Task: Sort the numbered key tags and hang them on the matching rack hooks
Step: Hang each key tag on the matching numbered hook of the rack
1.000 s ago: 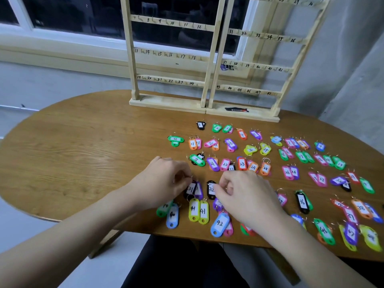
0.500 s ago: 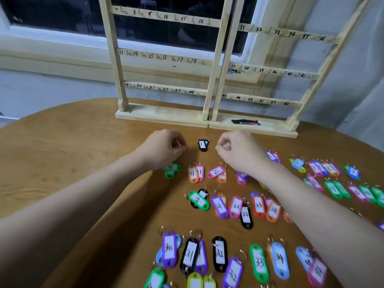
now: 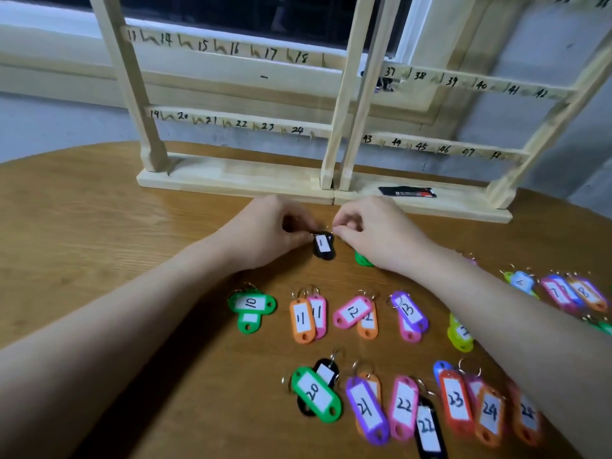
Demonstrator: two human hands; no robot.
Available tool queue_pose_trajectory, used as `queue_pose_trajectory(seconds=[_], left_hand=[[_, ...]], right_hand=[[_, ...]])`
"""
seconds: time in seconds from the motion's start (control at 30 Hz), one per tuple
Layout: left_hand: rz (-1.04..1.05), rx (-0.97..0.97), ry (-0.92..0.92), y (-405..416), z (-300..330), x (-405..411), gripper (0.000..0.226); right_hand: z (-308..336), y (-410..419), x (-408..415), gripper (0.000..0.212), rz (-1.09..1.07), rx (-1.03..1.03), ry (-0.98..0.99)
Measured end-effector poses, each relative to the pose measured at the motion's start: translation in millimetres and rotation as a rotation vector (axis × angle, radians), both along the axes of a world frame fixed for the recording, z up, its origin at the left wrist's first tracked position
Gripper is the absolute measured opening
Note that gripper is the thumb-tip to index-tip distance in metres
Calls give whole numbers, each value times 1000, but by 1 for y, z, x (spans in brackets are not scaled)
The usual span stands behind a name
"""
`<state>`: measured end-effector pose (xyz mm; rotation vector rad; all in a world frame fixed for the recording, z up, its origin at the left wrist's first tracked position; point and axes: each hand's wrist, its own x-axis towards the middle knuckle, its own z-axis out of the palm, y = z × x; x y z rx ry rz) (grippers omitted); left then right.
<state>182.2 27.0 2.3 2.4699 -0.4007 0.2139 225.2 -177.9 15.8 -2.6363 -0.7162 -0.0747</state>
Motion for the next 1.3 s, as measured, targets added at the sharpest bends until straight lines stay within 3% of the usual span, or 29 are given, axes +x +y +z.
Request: queue_pose_trajectory(seconds=[0.37, 0.73, 1.3], left_hand=[[65, -32, -89, 4, -13, -3, 5], [99, -274, -91, 12, 20, -19, 8], [206, -217, -184, 63, 227, -147, 9]], right_hand=[[-1, 3, -5, 15, -16, -13, -8], [39, 10, -19, 14, -46, 222, -30], [210, 51, -124, 23, -2, 533, -21]])
